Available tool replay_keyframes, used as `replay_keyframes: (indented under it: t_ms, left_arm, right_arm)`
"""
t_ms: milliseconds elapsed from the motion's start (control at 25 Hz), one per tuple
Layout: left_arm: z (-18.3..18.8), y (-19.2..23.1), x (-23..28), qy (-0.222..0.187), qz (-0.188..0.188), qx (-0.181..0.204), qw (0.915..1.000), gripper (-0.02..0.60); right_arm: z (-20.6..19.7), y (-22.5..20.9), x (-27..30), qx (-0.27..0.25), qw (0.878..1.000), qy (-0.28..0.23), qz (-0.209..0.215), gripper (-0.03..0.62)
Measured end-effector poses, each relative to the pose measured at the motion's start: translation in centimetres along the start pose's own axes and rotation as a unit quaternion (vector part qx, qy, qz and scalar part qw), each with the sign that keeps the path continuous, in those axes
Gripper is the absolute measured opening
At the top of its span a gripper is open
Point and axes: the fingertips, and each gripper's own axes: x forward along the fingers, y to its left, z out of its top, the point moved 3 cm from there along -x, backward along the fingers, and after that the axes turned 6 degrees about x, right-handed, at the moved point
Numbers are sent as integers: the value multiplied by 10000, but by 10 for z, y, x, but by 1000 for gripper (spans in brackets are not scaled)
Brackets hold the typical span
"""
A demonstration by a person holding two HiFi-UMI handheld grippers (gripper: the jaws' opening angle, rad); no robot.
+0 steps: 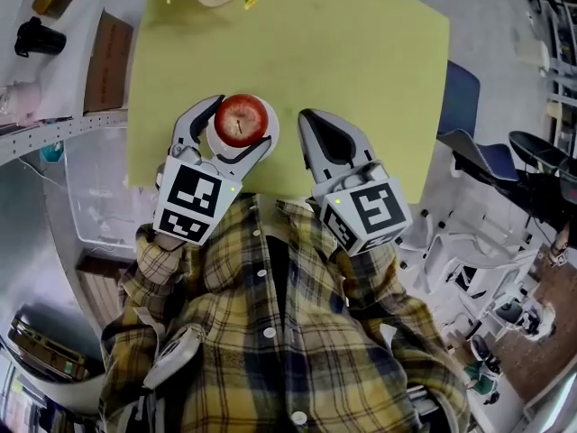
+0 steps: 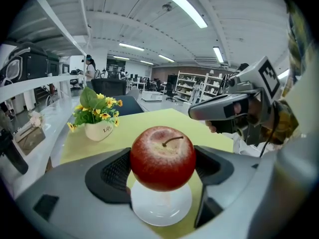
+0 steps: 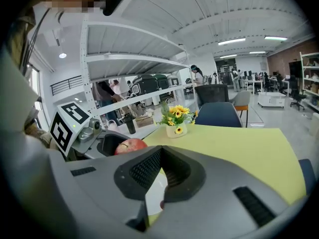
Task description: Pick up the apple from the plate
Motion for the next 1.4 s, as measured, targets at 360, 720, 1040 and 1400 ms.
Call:
replay_keyframes:
  t_ms: [360,720,1040,1400]
  left_arm:
    - [43,-20,-35,-221,-183,154,9995,403]
    - [70,-32,-52,-453,-228,384,9980,403]
    - [74,-39,-49,-529,-169,355,9978,403]
    - [73,-41,-48,-556,-199,317,9977,403]
  right_arm:
    - [24,2,-39,5,9990,-406,-180,-3]
    - [44,5,-53,-243,9973,-683,-131,-3]
    - [45,6,-59,-345,9972,-664,-77,-3]
    - [43,8,-57,-451,9974,-564,-4,-3]
